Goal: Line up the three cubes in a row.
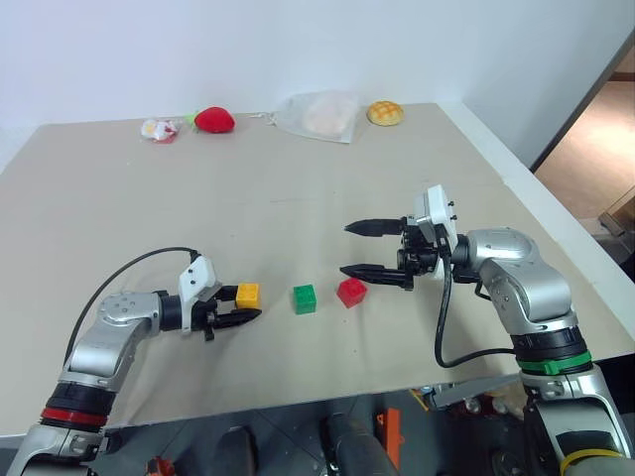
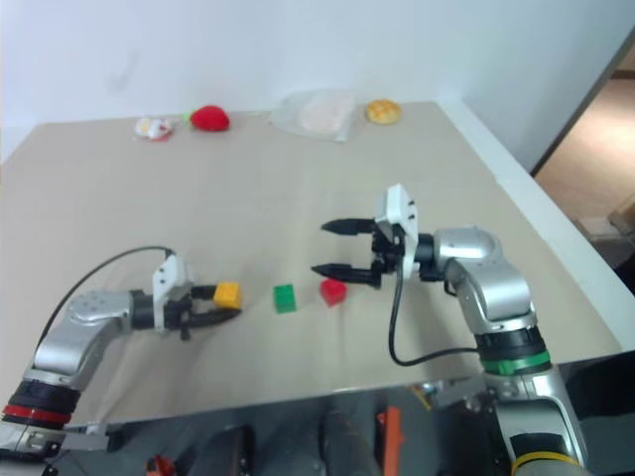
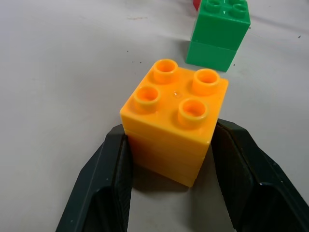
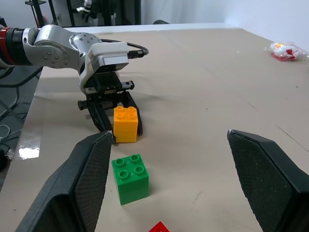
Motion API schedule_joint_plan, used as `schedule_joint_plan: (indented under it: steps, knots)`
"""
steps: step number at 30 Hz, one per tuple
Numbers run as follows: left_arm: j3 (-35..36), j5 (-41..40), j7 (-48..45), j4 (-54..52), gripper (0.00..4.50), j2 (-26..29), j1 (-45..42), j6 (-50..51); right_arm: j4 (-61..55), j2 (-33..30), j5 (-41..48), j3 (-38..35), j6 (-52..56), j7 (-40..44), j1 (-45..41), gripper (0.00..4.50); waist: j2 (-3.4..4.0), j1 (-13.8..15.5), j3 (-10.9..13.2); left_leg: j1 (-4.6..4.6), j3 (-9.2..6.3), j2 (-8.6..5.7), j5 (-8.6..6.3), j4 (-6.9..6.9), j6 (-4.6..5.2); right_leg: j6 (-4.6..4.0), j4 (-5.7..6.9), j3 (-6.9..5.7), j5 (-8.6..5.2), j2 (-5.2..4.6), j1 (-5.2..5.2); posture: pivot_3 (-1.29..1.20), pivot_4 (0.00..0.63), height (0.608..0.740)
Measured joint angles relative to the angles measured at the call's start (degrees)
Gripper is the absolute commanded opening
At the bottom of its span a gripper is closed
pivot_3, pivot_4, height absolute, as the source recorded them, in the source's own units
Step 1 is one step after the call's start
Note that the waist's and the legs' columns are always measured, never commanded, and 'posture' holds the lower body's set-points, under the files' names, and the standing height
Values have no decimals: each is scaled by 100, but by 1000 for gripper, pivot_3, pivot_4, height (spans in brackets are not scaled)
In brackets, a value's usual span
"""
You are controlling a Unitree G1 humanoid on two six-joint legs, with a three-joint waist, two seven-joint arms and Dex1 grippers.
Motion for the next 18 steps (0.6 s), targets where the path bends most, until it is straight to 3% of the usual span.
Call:
schedule_joint_plan:
  steps: [7,9,14,18]
  knots:
    - [0,-39,95,-242,1828,-14,222,-16,1,12,0,0,0,6,-17,3965,0,2,0,0,0,0,0,0,0,-1,0,0,-1,0,0,0,150,740]
    - [-4,-36,127,-263,2831,-26,257,-41,1,12,0,1,0,4,-18,3965,0,2,0,1,0,0,0,0,0,-1,0,0,-1,-1,0,0,150,740]
    - [-60,-34,128,-273,4429,-137,356,-248,1,14,0,0,0,5,-21,3965,0,12,0,6,-2,-1,1,4,2,-1,0,0,2,0,9,0,150,740]
    - [-101,19,153,-158,4475,-137,369,-460,4,20,0,1,0,10,-30,3965,0,11,0,10,-4,-3,6,20,8,-4,0,5,8,1,13,0,150,740]
